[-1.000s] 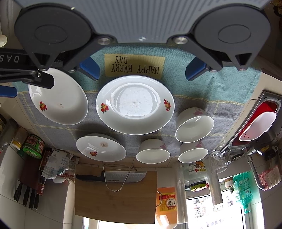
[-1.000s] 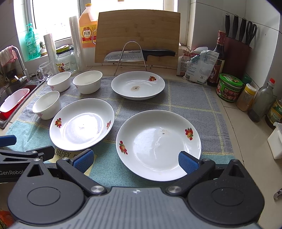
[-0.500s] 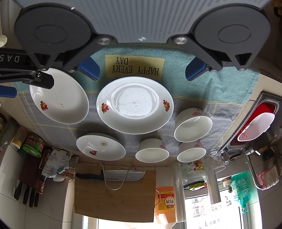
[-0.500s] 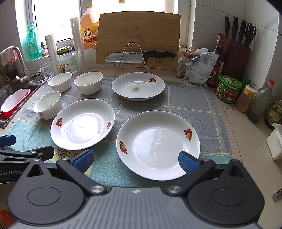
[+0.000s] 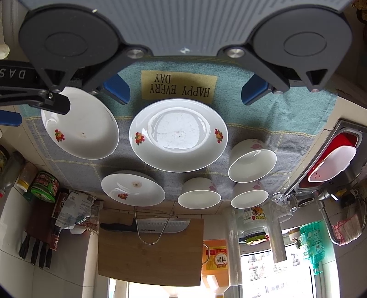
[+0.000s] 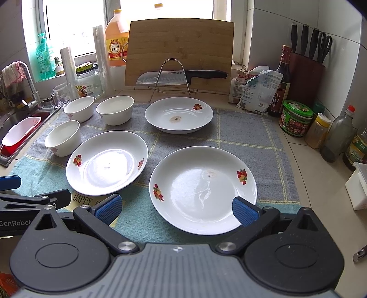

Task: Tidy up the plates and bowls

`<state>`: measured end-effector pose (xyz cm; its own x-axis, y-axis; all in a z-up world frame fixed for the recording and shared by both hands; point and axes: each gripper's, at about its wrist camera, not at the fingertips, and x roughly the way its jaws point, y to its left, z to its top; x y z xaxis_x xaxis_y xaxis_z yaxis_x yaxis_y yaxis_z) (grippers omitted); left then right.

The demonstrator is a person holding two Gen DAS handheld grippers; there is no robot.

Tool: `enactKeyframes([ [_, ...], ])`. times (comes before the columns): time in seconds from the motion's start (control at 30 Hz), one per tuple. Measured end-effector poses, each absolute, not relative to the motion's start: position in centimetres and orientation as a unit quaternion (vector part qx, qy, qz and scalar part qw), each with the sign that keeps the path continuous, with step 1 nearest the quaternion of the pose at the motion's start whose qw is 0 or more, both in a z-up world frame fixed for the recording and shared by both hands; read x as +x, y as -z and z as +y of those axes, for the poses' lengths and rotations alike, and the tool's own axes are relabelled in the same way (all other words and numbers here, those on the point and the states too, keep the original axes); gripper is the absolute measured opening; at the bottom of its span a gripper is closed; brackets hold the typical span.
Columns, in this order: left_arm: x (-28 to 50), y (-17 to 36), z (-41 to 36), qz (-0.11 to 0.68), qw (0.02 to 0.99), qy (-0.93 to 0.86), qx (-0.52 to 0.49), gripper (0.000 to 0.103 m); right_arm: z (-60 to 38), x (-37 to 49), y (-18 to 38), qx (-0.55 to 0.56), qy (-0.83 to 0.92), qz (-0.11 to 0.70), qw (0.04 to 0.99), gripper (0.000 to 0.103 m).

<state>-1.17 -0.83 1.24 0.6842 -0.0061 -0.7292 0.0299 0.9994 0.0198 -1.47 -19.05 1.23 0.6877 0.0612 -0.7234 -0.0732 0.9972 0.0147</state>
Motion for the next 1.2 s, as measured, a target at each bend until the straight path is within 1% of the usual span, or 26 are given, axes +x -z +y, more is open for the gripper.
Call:
enactKeyframes([
  [0.43,-1.8,-1.5,-1.5,0.379,0.925,0.018,0.002,0.102,-19.8,-2.2,-1.5,-0.019,-0.053,0.378,0.924,0.103],
  [0.7,-2.1,-1.4,-2.2,0.364,0.931,0.028,-0.006,0.102,-21.2,-2.9,-1.0,-0.025,-0.091,0.349,0.932,0.103],
  [0.97,-2.1,-0.6,-2.7,0.362,0.931,0.042,-0.013,0.102,-23.4,-3.1,1.4,-0.023,-0.092,0.357,0.929,0.103],
  [1.13,-1.9,0.1,-2.4,0.37,0.926,0.054,-0.044,0.102,-24.7,-2.7,3.9,-0.021,-0.084,0.375,0.923,0.103],
  [1.2,-1.8,0.1,-2.6,0.372,0.926,0.054,-0.038,0.102,-25.2,-2.6,5.0,-0.017,-0.084,0.385,0.919,0.103],
])
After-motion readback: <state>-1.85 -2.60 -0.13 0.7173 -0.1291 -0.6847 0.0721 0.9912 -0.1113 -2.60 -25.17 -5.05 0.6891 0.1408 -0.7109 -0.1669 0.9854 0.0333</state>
